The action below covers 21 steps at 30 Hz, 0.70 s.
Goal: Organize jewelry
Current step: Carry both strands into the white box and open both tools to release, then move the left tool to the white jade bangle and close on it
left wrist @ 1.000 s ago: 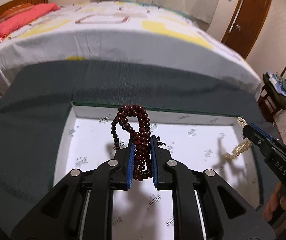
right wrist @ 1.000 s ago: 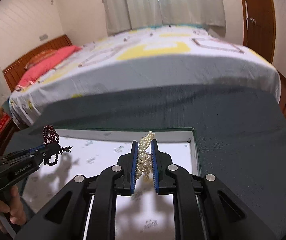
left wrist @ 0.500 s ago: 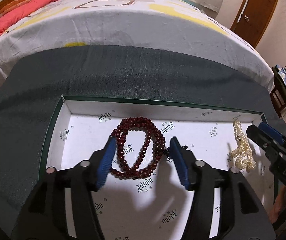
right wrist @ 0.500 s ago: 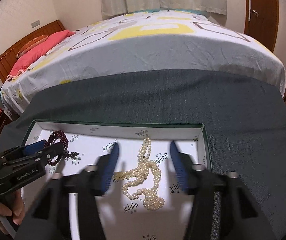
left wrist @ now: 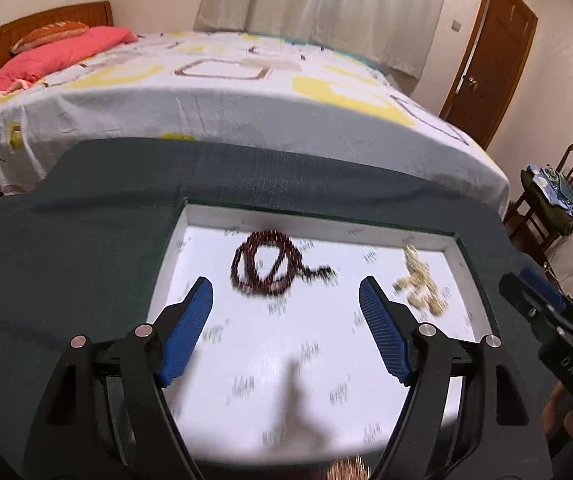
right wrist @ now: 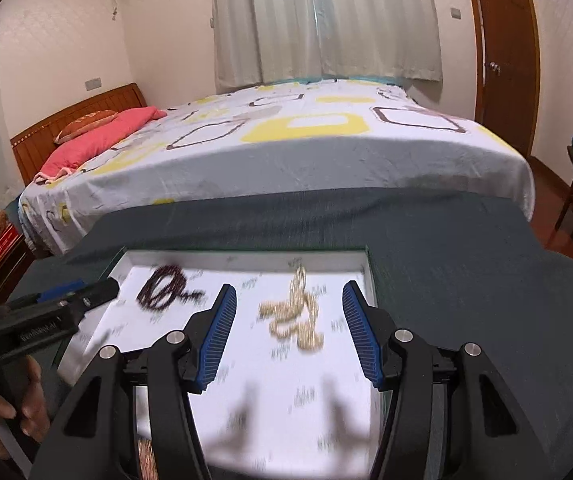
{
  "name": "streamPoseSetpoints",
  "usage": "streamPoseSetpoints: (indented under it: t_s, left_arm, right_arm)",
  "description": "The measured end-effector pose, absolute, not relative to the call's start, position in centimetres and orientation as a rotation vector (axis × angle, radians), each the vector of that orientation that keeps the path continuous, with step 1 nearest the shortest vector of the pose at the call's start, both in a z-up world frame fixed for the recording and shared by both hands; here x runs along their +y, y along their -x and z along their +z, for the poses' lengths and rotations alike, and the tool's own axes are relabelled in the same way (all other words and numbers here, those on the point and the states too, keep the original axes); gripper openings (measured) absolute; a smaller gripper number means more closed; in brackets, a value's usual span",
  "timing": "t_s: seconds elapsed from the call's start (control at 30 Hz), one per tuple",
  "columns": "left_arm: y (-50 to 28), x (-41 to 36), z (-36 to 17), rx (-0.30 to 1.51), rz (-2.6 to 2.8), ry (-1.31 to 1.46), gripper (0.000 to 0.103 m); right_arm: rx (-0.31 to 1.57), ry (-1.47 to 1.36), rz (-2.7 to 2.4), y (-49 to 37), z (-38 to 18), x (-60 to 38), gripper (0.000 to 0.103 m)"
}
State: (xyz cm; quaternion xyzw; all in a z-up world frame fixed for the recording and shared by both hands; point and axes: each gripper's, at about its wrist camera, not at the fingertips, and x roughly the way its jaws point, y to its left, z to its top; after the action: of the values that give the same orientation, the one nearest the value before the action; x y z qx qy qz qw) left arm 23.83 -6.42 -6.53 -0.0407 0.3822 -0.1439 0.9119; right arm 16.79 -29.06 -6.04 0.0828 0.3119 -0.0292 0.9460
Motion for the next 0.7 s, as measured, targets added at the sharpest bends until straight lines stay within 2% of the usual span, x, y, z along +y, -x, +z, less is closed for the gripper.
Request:
streamPoseSetpoints:
  t_s: [0.33, 0.7]
  left_arm:
    - [-13.9, -4.7, -5.9, 0.731, -0.281, 0.068, 0.078]
    - [-5.8, -3.6, -7.9, 0.749, -0.256, 0.080, 0.078]
  right_arm:
    - [0.610, -0.124, -0.091, -7.1, -6.8, -27.5, 0.055]
    - [0.614, -0.086, -0.117, -0.4, -8.7, -27.0, 0.055]
